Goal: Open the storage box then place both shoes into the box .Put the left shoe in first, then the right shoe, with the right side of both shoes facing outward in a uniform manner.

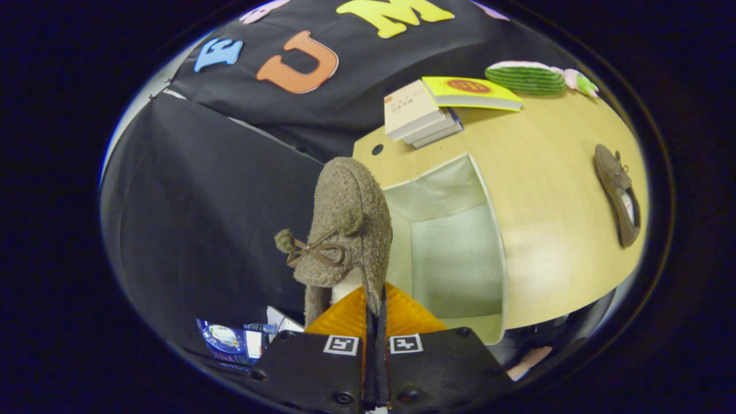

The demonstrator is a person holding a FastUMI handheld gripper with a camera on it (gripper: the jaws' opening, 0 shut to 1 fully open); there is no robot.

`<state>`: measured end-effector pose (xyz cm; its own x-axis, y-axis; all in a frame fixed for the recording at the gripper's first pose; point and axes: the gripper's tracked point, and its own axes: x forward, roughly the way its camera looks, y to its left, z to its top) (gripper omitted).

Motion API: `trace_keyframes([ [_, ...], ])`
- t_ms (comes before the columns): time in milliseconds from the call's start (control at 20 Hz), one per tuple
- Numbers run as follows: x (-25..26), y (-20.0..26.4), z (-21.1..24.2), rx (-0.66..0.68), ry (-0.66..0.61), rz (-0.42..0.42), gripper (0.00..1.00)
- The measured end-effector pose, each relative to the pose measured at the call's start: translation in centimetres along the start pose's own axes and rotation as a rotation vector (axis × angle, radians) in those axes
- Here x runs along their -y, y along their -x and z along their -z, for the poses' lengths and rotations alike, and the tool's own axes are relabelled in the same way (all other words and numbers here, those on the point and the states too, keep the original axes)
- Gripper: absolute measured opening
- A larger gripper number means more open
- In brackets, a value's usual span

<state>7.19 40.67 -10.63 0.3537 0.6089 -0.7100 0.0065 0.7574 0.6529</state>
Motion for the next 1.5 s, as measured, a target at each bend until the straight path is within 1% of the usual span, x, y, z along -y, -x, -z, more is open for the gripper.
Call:
trace_keyframes([
  [150,2.6,-3.2,0.7,-0.042,-0.042,0.069,0.06],
  [250,3.9,-4.6,0.8,-0.051,-0.062,0.100,0.06],
  [350,4.4,-5.7,1.3,-0.081,-0.082,0.105,0.06],
  [500,3.9,-6.9,1.3,-0.103,-0.113,0.067,0.07],
  [550,3.9,-7.0,1.0,-0.097,-0.112,0.067,0.13],
  [650,3.9,-7.3,-0.2,-0.052,-0.094,0.066,0.18],
  [700,3.4,-7.1,-0.3,-0.044,-0.091,0.043,0.20],
  [750,2.4,-6.9,-0.3,-0.042,-0.095,0.003,0.29],
  [850,1.9,-6.5,-0.7,-0.029,-0.078,-0.020,0.44],
  [1050,1.8,-4.9,-0.7,-0.006,-0.006,-0.006,0.76],
  [1150,2.1,-3.5,-1.0,0.018,0.020,0.011,0.86],
  [1250,2.2,-1.8,-1.9,0.059,0.035,0.033,0.86],
  [1350,2.2,0.8,-2.7,0.087,0.095,0.046,0.86],
  [1500,3.3,5.0,-3.9,0.138,0.182,0.092,0.86],
])
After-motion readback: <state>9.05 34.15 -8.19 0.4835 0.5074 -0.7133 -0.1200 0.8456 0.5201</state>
